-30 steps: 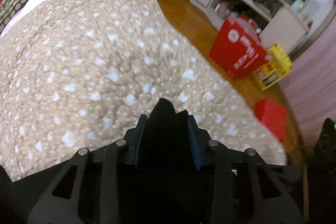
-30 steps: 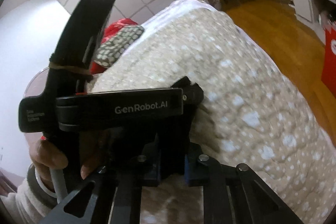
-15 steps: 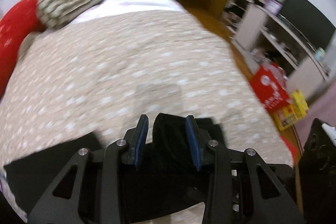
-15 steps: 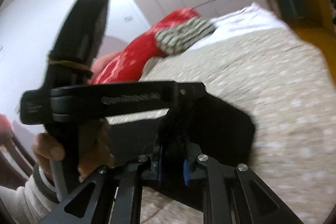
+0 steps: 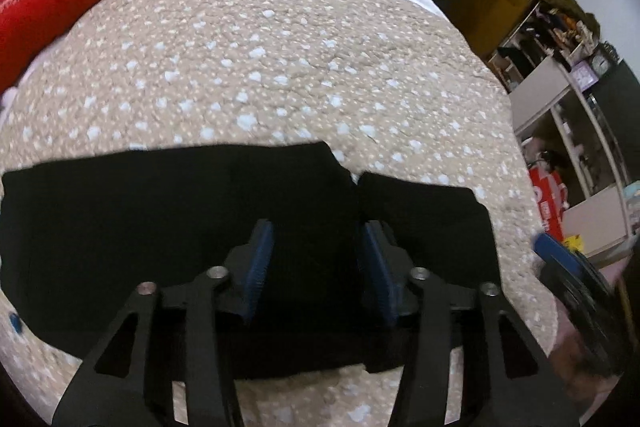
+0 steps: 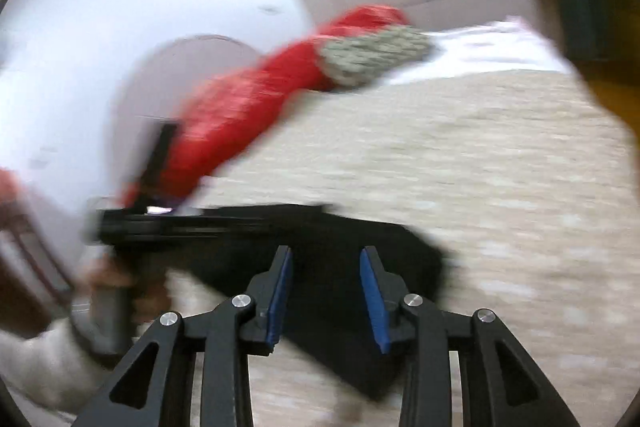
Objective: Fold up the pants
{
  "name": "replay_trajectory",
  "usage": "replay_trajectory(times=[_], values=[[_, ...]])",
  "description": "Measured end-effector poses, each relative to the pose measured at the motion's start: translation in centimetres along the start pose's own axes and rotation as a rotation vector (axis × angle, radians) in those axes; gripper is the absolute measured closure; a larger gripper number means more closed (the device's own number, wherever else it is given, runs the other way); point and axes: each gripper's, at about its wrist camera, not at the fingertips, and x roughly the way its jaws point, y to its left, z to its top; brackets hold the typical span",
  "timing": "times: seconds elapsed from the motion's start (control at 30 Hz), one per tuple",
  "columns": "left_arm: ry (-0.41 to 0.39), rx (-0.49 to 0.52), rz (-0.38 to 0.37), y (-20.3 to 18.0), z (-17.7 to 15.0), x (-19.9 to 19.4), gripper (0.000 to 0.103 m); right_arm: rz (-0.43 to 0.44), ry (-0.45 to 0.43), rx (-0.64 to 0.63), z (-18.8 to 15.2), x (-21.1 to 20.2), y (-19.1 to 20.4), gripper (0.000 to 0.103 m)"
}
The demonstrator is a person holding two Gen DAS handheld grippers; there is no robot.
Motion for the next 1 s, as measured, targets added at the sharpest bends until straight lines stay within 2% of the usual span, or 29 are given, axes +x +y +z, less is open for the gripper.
replay_trajectory(times=[0.07, 0.13, 0.17, 0.27, 0.33, 0.37, 0.53, 0.67, 0.77, 0.87, 1.0], values=[[0.007, -0.005, -0.013, -0.5, -0.2, 0.3, 0.054, -0.082, 0.047, 0.026, -0.3, 1.4, -1.4, 0.08], [0.009, 0.0, -0.012, -1.1, -0.8, 0.5, 0.054, -0.092, 0.084, 0.031, -0.6, 3.2, -1.8, 0.085], [0.01, 0.006, 0.006, -1.4, -1.1, 0.8, 0.054, -0.104, 0.092, 0.019, -0.7, 3.7, -1.5, 0.086], [0.003, 0.035, 0.066, -2.0, -1.8, 1.7, 0.054, -0.212, 0.106, -0.033, -0.1, 6.5, -1.0, 0.088], [-0.014, 0.045, 0.083, -2.3, -2.2, 2.0, 0.05, -0.258, 0.142, -0.044, 0.6, 9.1, -1.4, 0.088], [-0.019, 0.057, 0.093, -2.5, -2.3, 2.2, 0.049, -0.265, 0.148, -0.044, 0.4, 9.1, -1.3, 0.088], [-0.026, 0.077, 0.104, -2.6, -2.6, 2.4, 0.048, -0.225, 0.131, -0.021, 0.9, 6.1, -1.3, 0.088], [-0.031, 0.066, 0.1, -2.3, -2.7, 2.3, 0.048, -0.17, 0.105, -0.067, -0.2, 2.7, 0.8, 0.088], [-0.041, 0.071, 0.107, -2.4, -3.0, 2.3, 0.047, -0.147, 0.163, -0.103, -2.8, 2.9, 1.9, 0.087], [-0.053, 0.078, 0.114, -2.6, -3.2, 2.3, 0.047, -0.169, 0.174, -0.112, -4.7, 3.7, 1.7, 0.087], [-0.057, 0.07, 0.119, -2.6, -3.3, 2.1, 0.047, -0.146, 0.156, -0.064, -3.6, 2.7, 1.9, 0.088]])
